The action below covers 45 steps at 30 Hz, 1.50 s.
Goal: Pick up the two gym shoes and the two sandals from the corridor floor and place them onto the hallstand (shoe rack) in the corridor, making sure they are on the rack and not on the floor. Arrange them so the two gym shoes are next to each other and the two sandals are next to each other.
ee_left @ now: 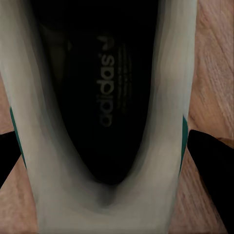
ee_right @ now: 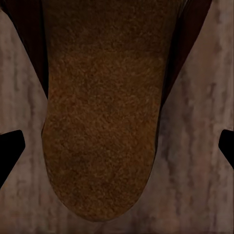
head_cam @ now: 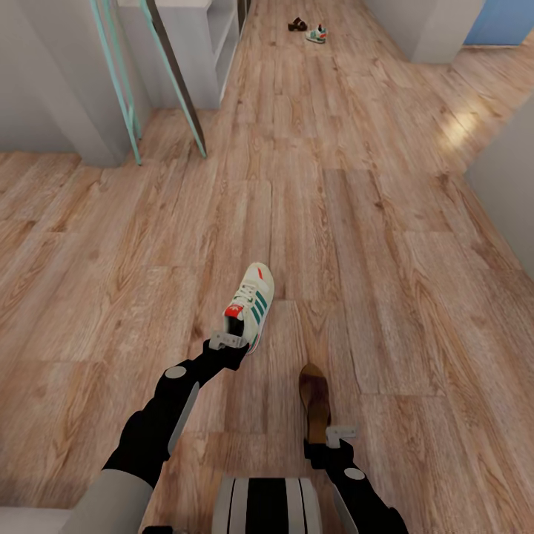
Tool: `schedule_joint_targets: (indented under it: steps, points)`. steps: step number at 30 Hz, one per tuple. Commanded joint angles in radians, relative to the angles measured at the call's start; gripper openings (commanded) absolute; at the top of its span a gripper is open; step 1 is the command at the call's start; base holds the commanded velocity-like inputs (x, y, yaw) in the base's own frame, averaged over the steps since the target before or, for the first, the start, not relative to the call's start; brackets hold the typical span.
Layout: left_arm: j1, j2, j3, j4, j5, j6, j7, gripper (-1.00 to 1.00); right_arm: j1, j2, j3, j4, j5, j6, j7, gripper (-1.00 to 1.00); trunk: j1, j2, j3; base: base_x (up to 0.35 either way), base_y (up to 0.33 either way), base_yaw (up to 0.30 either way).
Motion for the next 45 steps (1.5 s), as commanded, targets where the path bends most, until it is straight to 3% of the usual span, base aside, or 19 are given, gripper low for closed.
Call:
schedule_joint_targets:
  steps: [1,3,24,45]
  points:
    - [0.000,0.000,0.002,-0.002,-0.005,0.005,-0.006,-1.00,0.000,0.001,-0.005,-0.001,0.010,0.002,0.000,1.00,0.000,-0.001,-0.006,0.000,0.000,0.000]
    - [0.000,0.000,0.002,-0.002,-0.005,0.004,-0.005,-1.00,0.000,0.001,-0.005,-0.001,0.010,0.002,0.000,1.00,0.001,-0.001,-0.017,0.000,0.000,0.000]
    - [0.000,0.000,0.004,-0.001,-0.006,0.004,-0.005,-1.00,0.000,0.001,-0.005,-0.002,0.010,0.002,0.000,1.00,0.002,-0.001,-0.035,0.000,0.000,0.041]
    - [0.000,0.000,0.004,0.000,-0.004,0.003,-0.005,-1.00,0.000,0.000,-0.007,-0.003,0.010,0.003,0.000,1.00,0.002,-0.001,-0.037,0.027,0.000,0.012]
